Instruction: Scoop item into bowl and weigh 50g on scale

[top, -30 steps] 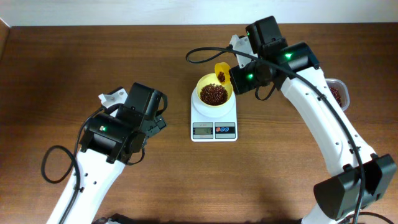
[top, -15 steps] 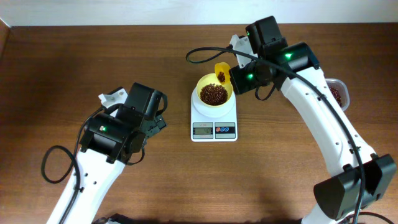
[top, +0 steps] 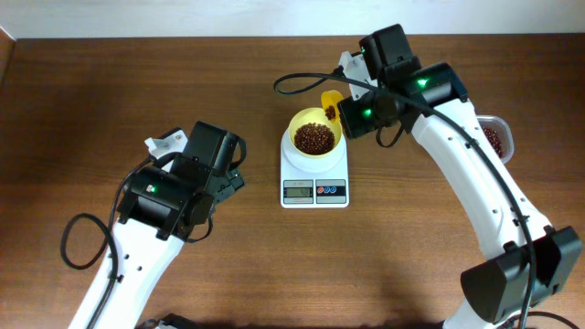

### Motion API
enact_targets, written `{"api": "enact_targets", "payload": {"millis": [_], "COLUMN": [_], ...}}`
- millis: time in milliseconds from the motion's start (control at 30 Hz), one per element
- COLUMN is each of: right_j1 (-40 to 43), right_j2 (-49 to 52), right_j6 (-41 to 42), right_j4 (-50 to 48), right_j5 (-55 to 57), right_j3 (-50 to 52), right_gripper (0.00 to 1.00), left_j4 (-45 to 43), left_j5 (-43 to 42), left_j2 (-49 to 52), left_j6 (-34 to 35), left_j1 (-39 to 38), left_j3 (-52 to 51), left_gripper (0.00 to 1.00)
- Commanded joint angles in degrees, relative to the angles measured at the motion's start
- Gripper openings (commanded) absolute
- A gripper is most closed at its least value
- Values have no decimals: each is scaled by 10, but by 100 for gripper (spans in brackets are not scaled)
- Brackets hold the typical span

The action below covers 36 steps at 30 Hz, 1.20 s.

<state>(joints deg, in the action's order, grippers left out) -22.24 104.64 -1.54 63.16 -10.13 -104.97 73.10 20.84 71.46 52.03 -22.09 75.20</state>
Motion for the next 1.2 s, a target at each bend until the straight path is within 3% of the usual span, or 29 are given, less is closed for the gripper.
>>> {"api": "enact_targets", "payload": {"millis": [0,767,1167], "right_j1": [-6,-18,-13], "right_j2": [6,6,6], "right_j6": [-2,-27,8], "right_j4": [1,1,1], "right_j5": [-13,29,-97], "right_j3": [-11,-11,-11], "right_gripper": [4,4,4], "left_j4": [1,1,1], "left_j5": [5,5,5], "left_j2": [-7,-7,-7], "left_j6": [-1,-1,-1], "left_j1": [2,2,2], "left_j3": [1,1,1], "left_gripper": [99,99,99]}}
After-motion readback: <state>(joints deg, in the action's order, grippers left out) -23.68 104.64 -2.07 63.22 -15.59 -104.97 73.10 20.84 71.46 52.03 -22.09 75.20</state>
